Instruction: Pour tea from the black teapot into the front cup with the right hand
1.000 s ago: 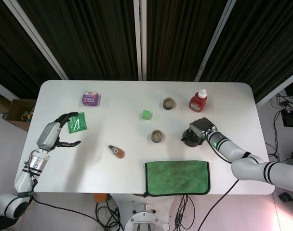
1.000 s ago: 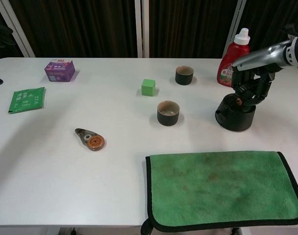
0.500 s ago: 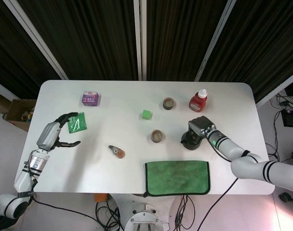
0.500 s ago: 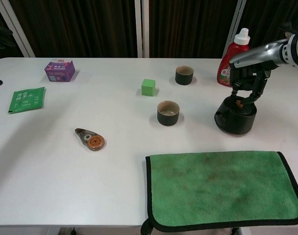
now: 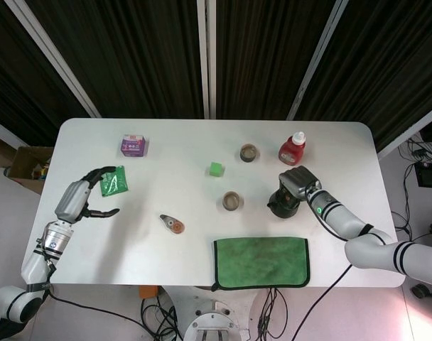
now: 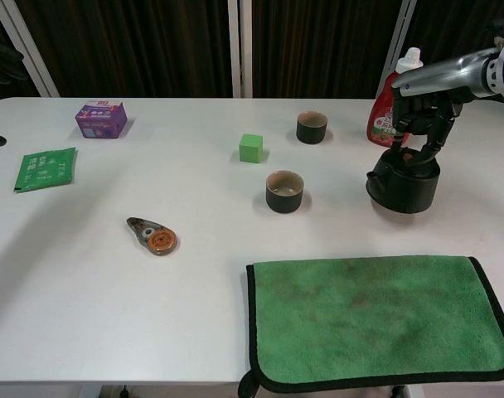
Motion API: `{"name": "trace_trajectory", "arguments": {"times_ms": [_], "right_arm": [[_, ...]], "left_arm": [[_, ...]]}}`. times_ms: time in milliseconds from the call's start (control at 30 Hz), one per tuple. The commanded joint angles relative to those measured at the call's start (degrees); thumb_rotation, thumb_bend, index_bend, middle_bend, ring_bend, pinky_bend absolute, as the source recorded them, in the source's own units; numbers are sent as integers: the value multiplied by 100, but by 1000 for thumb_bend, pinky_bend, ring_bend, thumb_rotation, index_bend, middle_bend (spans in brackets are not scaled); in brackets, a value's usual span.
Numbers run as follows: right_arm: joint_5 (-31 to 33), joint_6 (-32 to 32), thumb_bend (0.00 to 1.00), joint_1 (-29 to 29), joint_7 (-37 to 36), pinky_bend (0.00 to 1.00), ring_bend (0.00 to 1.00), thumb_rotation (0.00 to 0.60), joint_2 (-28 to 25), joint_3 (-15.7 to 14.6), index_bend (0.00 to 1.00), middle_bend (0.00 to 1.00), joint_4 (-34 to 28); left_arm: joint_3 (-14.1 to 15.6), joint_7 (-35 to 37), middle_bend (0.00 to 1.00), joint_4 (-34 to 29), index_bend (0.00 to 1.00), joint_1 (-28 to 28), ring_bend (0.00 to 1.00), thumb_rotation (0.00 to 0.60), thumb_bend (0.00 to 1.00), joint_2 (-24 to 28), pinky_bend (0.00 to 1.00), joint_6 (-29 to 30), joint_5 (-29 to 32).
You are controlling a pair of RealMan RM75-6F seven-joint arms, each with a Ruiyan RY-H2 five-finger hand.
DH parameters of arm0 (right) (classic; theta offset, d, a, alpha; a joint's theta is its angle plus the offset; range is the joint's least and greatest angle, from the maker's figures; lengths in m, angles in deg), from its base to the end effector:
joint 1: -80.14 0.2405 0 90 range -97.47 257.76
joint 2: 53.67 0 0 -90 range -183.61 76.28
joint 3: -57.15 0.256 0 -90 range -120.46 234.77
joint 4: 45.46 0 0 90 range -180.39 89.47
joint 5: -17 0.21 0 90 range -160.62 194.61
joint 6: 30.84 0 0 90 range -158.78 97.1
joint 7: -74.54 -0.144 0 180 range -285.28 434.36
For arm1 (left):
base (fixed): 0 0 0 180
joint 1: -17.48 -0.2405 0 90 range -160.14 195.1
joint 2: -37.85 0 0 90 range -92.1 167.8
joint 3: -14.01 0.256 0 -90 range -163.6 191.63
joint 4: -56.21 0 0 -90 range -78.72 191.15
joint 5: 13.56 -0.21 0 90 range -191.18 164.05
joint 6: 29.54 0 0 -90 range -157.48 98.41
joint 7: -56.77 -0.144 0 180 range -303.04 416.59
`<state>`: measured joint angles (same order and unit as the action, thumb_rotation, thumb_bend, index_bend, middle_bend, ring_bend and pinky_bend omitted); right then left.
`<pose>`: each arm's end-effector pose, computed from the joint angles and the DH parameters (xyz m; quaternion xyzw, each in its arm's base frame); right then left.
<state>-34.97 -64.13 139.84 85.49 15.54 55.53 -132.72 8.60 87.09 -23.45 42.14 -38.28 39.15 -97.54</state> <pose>-0.1644 -0.3863 0.0464 0.8162 -0.3938 0.1967 0.3743 -0.2668 0.2952 0.0817 -0.5746 -0.5219 -0.5107 0.3696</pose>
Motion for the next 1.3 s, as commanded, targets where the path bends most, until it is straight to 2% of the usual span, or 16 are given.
{"name": "trace_trajectory", "arguments": {"times_ms": [33, 133, 267, 433, 500, 867, 1033, 1300], "right_arm": [[-72, -273, 109, -122, 87, 596, 877, 409, 42, 51, 1000, 999, -64], [-142, -446, 96, -193, 189, 608, 887, 369, 63, 63, 1000, 1000, -86], [-166, -598, 179, -279, 228, 623, 899, 355, 100, 122, 1000, 1000, -123], [-282, -661, 428, -356, 248, 643, 911, 355, 128, 178, 1000, 1000, -130], [-312, -656, 489, -379, 246, 645, 912, 356, 134, 200, 1000, 1000, -128], [-548, -727, 592, -490, 222, 655, 912, 382, 179, 338, 1000, 1000, -93], [-728, -885, 626, -495, 282, 678, 917, 449, 291, 474, 1000, 1000, -85], [-635, -920, 630, -292, 687, 687, 918, 508, 566, 679, 1000, 1000, -76]], "left_arm": [[-1, 7, 176, 1, 167, 0, 172, 600, 115, -4, 267, -3, 3], [-2, 21, 176, 7, 167, 2, 172, 600, 115, -6, 267, -6, 4], [5, 44, 176, 30, 168, 3, 172, 600, 115, -24, 267, -24, 11], [15, 81, 176, 81, 168, 5, 172, 600, 115, -62, 267, -41, 10], [19, 88, 176, 91, 168, 5, 172, 600, 115, -70, 267, -39, 3], [5, 93, 176, 70, 168, -17, 172, 600, 115, -45, 267, 37, -17], [2, 130, 176, 76, 167, -42, 172, 600, 117, -43, 267, 74, -13], [-12, 228, 176, 122, 167, -83, 172, 600, 117, -16, 267, 158, -26]]}}
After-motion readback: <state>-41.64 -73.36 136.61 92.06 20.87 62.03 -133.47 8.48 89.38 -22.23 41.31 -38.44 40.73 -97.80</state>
